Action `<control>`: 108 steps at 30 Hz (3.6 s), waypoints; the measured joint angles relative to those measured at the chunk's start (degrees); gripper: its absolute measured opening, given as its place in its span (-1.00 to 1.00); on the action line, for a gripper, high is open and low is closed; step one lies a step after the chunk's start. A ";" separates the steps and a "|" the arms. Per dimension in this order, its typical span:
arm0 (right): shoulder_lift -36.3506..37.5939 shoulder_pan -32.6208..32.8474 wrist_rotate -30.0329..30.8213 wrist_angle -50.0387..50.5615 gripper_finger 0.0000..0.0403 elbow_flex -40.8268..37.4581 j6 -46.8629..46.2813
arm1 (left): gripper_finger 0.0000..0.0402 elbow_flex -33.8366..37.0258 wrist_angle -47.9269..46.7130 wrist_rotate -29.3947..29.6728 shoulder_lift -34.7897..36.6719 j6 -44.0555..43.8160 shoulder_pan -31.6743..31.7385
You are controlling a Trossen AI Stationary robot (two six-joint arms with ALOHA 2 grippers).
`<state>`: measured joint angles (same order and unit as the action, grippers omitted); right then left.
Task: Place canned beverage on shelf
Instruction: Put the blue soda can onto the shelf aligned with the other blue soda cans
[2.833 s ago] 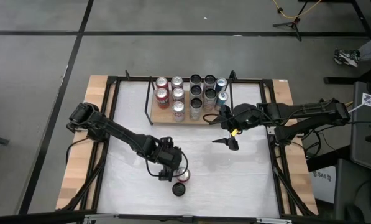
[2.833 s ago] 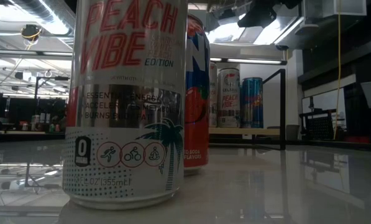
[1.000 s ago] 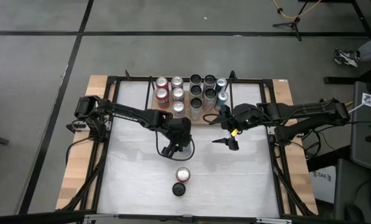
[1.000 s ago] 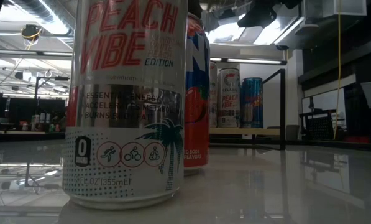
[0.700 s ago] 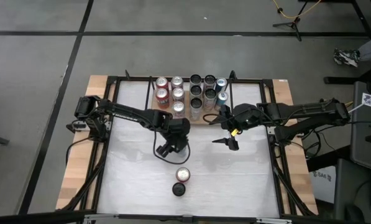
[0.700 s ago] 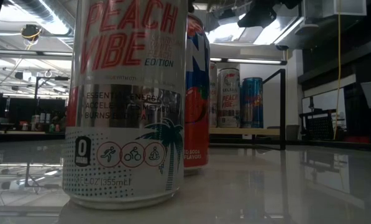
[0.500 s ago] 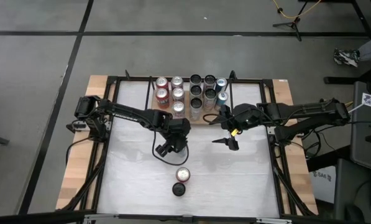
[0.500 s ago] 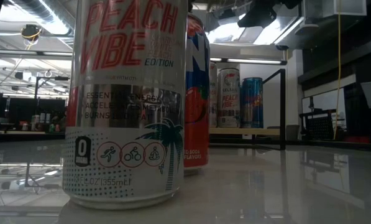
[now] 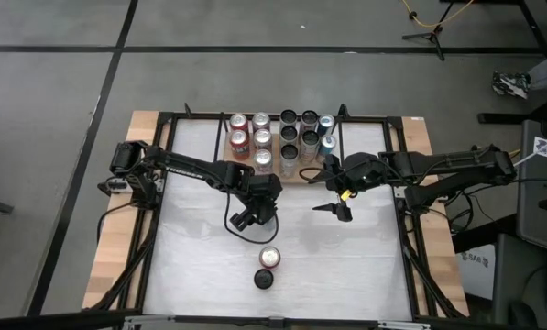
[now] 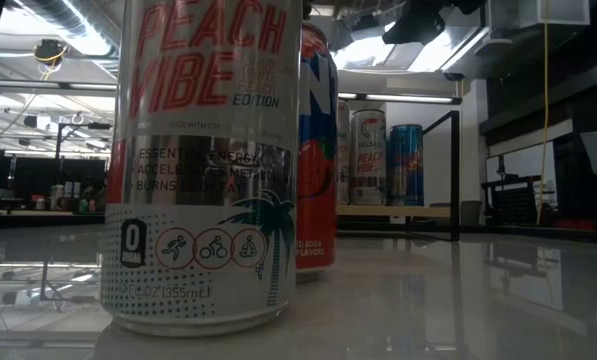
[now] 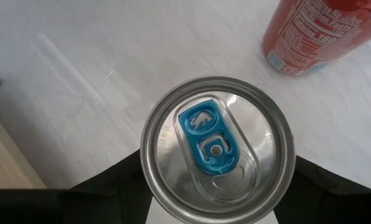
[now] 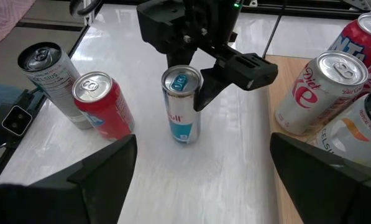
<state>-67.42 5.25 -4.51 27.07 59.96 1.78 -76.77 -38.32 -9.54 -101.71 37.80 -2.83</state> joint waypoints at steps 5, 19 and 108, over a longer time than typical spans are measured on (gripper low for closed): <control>0.01 0.00 0.00 0.01 0.80 0.00 0.00 | 0.29 0.00 0.06 0.07 0.00 0.00 0.04; 0.00 0.00 0.00 0.00 0.80 0.00 0.00 | 0.30 0.00 1.24 0.04 0.02 -0.02 0.02; -38.27 0.03 -2.43 2.35 0.80 24.48 -0.52 | 0.63 0.00 -21.29 15.04 30.71 -40.72 -4.50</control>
<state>-105.69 5.28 -6.94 29.42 84.44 1.26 -76.77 -59.61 5.50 -71.00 -2.92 -7.33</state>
